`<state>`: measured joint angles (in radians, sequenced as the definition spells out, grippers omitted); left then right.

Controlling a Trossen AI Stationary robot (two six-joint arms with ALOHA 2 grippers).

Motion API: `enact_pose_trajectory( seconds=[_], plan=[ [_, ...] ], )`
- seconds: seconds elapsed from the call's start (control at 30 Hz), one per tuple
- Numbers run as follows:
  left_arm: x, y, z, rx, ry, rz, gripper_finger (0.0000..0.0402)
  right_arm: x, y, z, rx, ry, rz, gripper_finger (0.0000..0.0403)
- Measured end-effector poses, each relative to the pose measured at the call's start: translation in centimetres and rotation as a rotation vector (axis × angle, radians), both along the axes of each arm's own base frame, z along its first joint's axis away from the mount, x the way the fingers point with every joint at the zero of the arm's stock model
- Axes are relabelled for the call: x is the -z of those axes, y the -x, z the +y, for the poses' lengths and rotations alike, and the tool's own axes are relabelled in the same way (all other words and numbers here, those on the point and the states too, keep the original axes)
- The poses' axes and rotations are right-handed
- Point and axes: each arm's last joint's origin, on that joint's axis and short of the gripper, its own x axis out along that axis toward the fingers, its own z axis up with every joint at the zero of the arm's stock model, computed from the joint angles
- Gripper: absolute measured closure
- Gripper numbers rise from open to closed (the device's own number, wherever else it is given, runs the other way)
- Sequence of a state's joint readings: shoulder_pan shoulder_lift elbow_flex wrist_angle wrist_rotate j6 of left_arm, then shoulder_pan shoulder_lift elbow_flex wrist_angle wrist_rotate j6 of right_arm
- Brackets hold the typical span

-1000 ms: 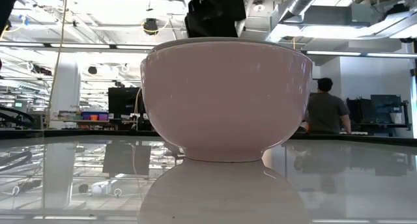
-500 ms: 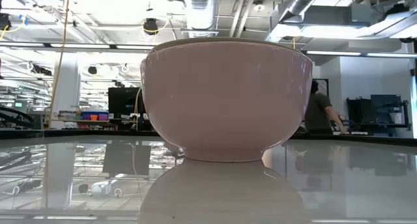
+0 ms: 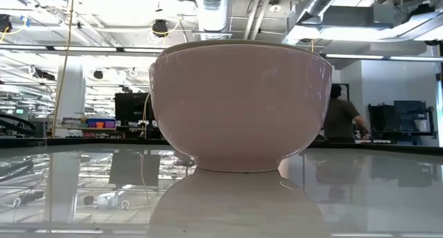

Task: Nest bowls inside each other
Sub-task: Return to Home Position

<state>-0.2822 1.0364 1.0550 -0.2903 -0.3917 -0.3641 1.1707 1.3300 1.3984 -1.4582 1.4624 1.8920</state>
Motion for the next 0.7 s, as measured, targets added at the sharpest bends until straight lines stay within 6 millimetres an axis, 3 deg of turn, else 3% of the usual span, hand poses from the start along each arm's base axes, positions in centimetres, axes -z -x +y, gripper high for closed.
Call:
enact_pose_trajectory(
  seconds=[0.23, 0.47, 0.7],
  plan=[
    [3.8, 5.5, 1.0, -0.016, 0.122, -0.148, 0.0256, 3.6, 0.3, -3.0, 0.066, -0.159, -0.134, 0.0249],
    [6.0, 9.1, 2.2, -0.060, 0.148, -0.251, 0.0256, 6.5, 0.1, -5.6, 0.152, -0.240, -0.196, 0.0256],
    [8.4, 12.2, 3.4, -0.116, 0.209, -0.344, 0.0256, 8.8, 1.4, -8.3, 0.152, -0.314, -0.174, 0.0261]
  ],
)
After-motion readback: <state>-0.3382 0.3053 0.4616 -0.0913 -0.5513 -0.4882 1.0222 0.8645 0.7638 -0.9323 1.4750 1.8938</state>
